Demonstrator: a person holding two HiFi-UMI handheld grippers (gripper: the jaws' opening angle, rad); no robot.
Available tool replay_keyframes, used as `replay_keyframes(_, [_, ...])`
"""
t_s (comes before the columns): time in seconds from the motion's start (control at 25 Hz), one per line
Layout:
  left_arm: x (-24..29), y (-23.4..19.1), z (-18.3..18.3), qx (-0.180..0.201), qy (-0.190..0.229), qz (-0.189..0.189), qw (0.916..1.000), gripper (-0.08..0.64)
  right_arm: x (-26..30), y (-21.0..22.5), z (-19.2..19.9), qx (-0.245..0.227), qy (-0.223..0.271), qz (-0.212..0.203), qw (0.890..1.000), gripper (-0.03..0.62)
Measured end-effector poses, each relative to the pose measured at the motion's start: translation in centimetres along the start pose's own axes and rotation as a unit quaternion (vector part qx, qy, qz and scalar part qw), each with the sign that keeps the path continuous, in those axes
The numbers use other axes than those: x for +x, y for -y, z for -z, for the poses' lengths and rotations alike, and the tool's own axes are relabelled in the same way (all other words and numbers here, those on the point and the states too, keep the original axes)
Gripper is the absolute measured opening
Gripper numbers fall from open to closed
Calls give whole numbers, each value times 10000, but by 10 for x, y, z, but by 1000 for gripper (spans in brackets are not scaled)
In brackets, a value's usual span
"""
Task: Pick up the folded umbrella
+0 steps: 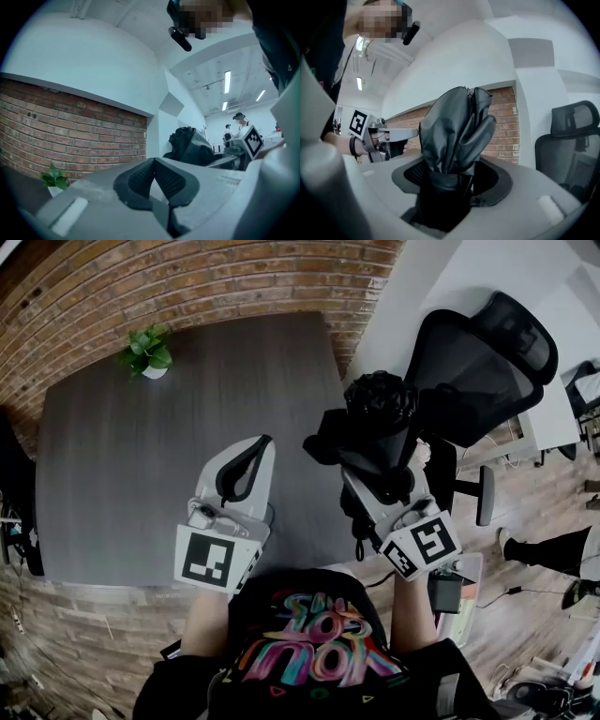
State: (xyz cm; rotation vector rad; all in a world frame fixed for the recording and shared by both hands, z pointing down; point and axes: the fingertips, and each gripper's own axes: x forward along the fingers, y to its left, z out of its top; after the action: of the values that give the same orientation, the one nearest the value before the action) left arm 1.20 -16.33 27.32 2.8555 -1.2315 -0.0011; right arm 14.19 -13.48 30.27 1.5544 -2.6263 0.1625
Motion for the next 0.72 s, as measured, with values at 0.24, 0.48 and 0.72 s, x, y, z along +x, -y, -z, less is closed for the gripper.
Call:
replay_keyframes(0.24, [7, 13, -2, 8, 30, 165, 9999, 2, -26, 1, -14, -437, 314, 67, 9985, 255])
replay_keyframes(0.48, [8, 16, -5, 30, 23, 185, 9998, 2, -47, 12, -25, -426, 502, 375, 9971, 255])
replay_keyframes(0.72, [4, 12, -7, 72, 14, 76, 9999, 2, -58, 17, -35, -460, 676, 547, 9951, 255])
